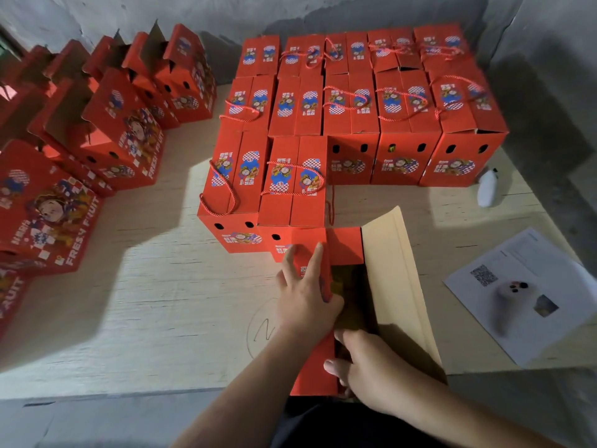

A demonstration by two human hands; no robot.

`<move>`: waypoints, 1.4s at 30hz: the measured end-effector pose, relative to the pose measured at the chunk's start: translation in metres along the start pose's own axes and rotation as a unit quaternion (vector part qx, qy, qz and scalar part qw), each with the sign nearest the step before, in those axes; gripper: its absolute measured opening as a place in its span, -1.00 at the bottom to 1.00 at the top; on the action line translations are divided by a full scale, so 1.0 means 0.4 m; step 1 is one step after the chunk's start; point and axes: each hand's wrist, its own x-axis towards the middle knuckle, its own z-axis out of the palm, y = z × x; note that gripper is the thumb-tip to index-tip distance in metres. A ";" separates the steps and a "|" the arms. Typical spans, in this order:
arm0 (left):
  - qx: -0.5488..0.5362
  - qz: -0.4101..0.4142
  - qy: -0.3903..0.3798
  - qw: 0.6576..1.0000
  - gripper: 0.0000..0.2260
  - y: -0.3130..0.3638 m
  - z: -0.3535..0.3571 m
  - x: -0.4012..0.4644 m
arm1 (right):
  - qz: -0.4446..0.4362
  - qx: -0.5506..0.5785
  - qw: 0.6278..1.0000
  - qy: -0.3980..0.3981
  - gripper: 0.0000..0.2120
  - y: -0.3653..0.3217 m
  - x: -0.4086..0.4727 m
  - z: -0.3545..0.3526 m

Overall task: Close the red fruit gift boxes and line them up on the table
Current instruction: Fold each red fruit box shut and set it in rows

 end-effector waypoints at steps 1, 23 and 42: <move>0.018 0.001 -0.001 1.000 -0.18 0.000 0.004 -0.001 | 0.013 -0.032 0.999 -0.007 -0.40 -0.003 0.005 0.004; 0.118 0.001 -0.021 0.993 -0.32 0.005 0.016 0.012 | -0.152 0.104 0.954 0.235 -0.28 -0.072 0.134 -0.132; 0.011 0.073 0.079 0.994 -0.53 -0.020 0.006 -0.007 | -0.066 -0.041 0.959 0.272 -0.32 -0.076 0.232 -0.097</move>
